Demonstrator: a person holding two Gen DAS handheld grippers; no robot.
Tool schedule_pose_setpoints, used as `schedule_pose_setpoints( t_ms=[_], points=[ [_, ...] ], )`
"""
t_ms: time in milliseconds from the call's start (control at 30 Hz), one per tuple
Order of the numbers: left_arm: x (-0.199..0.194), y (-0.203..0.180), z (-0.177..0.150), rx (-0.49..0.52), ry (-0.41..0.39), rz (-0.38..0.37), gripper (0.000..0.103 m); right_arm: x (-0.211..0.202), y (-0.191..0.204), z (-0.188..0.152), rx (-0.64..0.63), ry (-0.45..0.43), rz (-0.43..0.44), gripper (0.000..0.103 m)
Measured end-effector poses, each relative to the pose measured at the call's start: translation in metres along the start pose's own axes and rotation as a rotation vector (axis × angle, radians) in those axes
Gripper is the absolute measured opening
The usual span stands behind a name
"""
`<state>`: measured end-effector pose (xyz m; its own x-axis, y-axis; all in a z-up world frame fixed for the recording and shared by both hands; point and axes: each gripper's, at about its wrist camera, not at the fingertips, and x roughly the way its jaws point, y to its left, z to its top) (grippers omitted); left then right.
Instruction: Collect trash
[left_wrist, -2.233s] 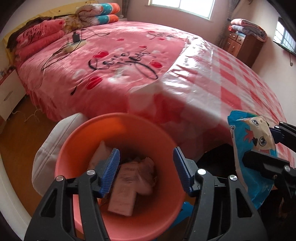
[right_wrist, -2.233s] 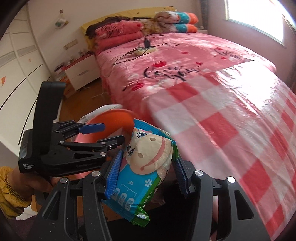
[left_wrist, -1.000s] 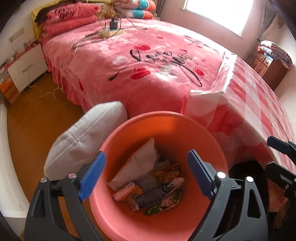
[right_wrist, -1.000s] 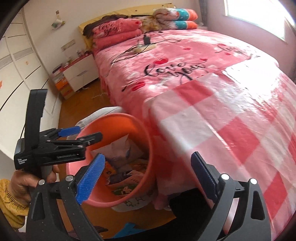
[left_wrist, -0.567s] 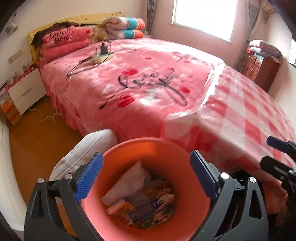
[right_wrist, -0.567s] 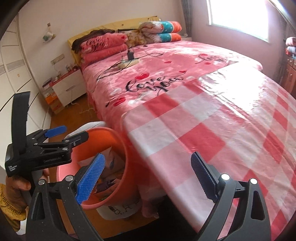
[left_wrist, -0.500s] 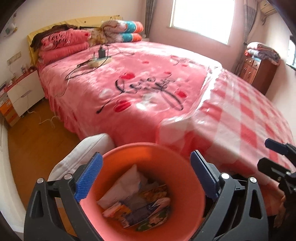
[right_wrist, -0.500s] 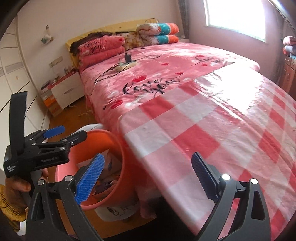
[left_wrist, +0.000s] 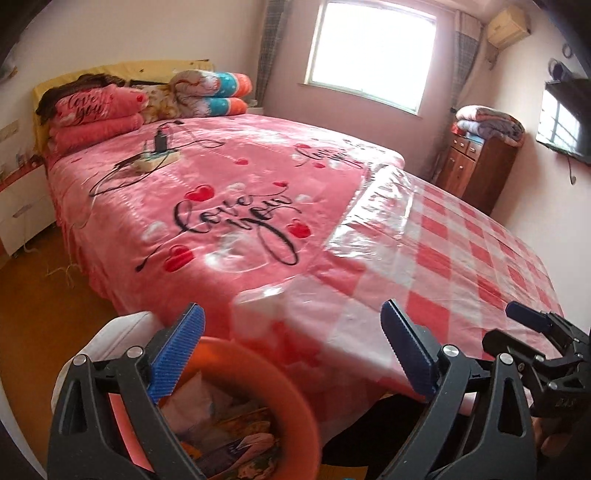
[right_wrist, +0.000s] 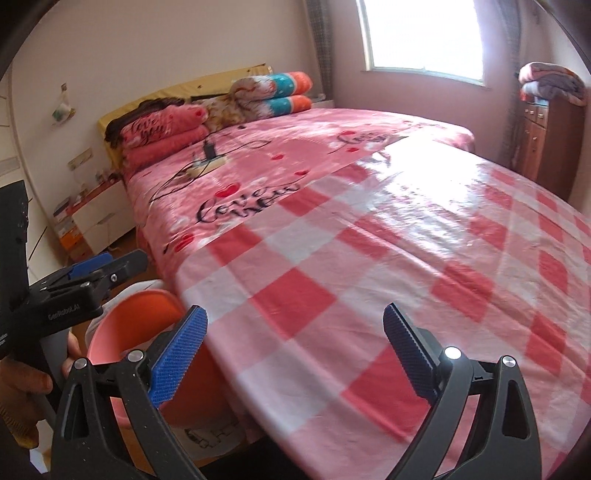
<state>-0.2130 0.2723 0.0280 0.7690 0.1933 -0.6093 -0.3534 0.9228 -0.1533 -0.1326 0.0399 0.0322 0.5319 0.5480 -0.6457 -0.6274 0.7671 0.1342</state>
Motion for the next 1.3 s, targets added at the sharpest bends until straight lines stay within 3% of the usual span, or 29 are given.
schedule_pose_setpoints(
  t_ms=[233,1300],
  points=[
    [0.002,-0.033,0.007,0.037,-0.041,-0.052,0.099,-0.013,-0.032,-0.001,0.036,-0.053,-0.065,0.095],
    [0.058,-0.207,0.013,0.239,0.117,-0.201,0.099,-0.069,-0.16,-0.014,0.188,-0.179,-0.41,0.095]
  ],
)
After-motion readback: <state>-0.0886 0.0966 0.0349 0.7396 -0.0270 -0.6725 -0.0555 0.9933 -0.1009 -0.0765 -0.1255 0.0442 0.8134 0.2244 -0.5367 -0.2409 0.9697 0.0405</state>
